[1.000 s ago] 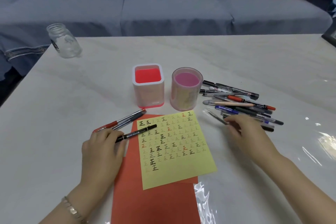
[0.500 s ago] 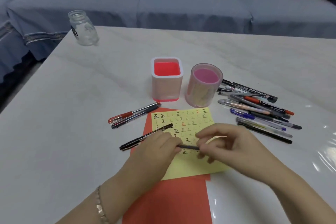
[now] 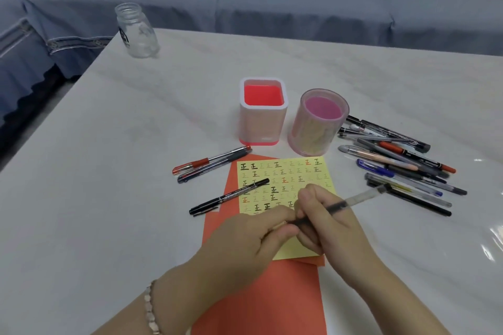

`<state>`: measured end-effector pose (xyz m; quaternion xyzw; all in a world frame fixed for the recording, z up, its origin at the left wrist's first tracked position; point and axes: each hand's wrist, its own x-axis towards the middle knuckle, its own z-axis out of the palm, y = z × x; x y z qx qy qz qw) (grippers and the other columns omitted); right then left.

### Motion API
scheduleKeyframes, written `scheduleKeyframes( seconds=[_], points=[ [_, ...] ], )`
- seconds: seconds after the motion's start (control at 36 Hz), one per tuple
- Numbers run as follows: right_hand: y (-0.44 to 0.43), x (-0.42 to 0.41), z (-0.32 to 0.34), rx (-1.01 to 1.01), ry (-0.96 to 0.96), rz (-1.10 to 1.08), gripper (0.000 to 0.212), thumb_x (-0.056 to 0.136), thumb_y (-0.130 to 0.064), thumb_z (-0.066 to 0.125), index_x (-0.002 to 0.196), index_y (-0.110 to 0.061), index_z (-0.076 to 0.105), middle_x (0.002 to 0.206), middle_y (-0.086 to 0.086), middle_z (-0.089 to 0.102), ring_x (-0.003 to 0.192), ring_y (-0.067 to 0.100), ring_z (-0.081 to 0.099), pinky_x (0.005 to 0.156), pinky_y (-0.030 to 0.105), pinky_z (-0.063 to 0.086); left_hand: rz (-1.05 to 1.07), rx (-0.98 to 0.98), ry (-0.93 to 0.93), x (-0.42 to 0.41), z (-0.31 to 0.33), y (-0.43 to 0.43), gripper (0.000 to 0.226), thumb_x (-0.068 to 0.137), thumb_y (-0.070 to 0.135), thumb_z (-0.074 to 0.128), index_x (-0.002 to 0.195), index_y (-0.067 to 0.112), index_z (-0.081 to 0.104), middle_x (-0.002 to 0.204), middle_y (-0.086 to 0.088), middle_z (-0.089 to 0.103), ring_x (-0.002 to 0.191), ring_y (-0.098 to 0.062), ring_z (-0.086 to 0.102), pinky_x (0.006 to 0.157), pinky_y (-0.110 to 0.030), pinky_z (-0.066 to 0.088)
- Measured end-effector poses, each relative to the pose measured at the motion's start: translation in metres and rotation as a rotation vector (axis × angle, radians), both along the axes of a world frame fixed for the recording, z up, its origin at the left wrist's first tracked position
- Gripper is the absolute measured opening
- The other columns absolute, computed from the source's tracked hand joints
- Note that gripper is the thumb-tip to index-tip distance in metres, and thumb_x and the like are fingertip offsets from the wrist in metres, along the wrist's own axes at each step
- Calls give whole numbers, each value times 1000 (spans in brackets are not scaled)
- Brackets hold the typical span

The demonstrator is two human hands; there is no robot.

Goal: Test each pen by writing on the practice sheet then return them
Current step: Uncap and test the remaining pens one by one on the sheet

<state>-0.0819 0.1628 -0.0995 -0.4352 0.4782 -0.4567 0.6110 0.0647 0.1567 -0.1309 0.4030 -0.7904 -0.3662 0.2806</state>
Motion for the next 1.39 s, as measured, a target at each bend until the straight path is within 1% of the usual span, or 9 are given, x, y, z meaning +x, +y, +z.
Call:
scheduleKeyframes(
  seconds=[0.11, 0.25, 0.33, 0.56, 0.72, 0.78, 1.08, 1.25, 1.39],
  points=[
    [4, -6, -9, -93, 95, -50, 42, 83, -37, 51, 65, -1, 36, 35, -4, 31, 30, 11, 28, 36, 18, 23, 17, 60, -162, 3, 9, -2, 31, 84, 63, 29, 94, 38, 46, 54, 8, 45, 54, -6, 44, 51, -18, 29],
    [3, -22, -19, -117, 270, -264, 32, 83, -36, 43, 58, -19, 53, 37, 2, 39, 36, 12, 35, 40, 17, 32, 418, -64, -526, 24, -10, -26, 34, 94, 47, 37, 123, 30, 42, 98, 9, 50, 96, -11, 48, 71, -25, 35],
    [5, -27, -24, -107, 315, -287, 36, 89, -39, 51, 60, -17, 54, 39, 2, 41, 37, 11, 37, 41, 16, 32, 453, -48, -625, 39, -25, -37, 31, 93, 42, 45, 119, 27, 51, 97, 4, 49, 97, -15, 47, 66, -27, 35],
    [14, -28, -29, -58, 330, -241, 32, 93, -13, 45, 64, -3, 52, 42, 3, 41, 38, 10, 38, 39, 14, 34, 595, -258, -579, 65, -46, -58, 10, 83, 19, 68, 83, 9, 66, 74, -8, 55, 73, -34, 53, 51, -30, 36],
    [14, -28, -30, -62, 316, -249, 31, 92, -13, 46, 63, -4, 54, 42, 6, 41, 38, 11, 38, 39, 14, 35, 547, -252, -339, 49, -46, -47, 31, 91, 13, 39, 119, 8, 54, 99, -12, 59, 91, -28, 48, 71, -39, 46],
    [14, -29, -31, -69, 324, -262, 32, 92, -13, 46, 62, -5, 54, 42, 6, 41, 38, 11, 38, 41, 13, 35, 437, -284, -300, 43, -50, -38, 34, 88, 11, 35, 117, 15, 52, 97, -7, 61, 86, -17, 41, 75, -28, 41],
    [16, -35, -38, -76, 321, -339, 27, 93, -7, 46, 73, -7, 64, 44, 4, 46, 42, 11, 41, 43, 17, 37, 304, -348, -340, 36, -58, -14, 42, 88, 21, 39, 124, 4, 51, 124, -13, 58, 117, -21, 41, 102, -31, 26],
    [10, -30, -42, -22, 193, -374, 30, 95, -8, 42, 79, -8, 67, 70, 12, 71, 64, 21, 64, 61, 22, 54, 130, -300, -436, 27, -66, 4, 61, 88, 48, 41, 137, 13, 40, 144, -2, 41, 135, -14, 28, 108, -38, 21],
    [6, -14, -44, -38, 255, -444, 31, 90, -21, 53, 64, -9, 64, 52, 5, 63, 50, 14, 57, 51, 18, 48, 173, -273, -494, 24, -72, 5, 62, 83, 59, 40, 132, 22, 50, 142, 0, 44, 135, -17, 34, 106, -43, 20]
  ],
)
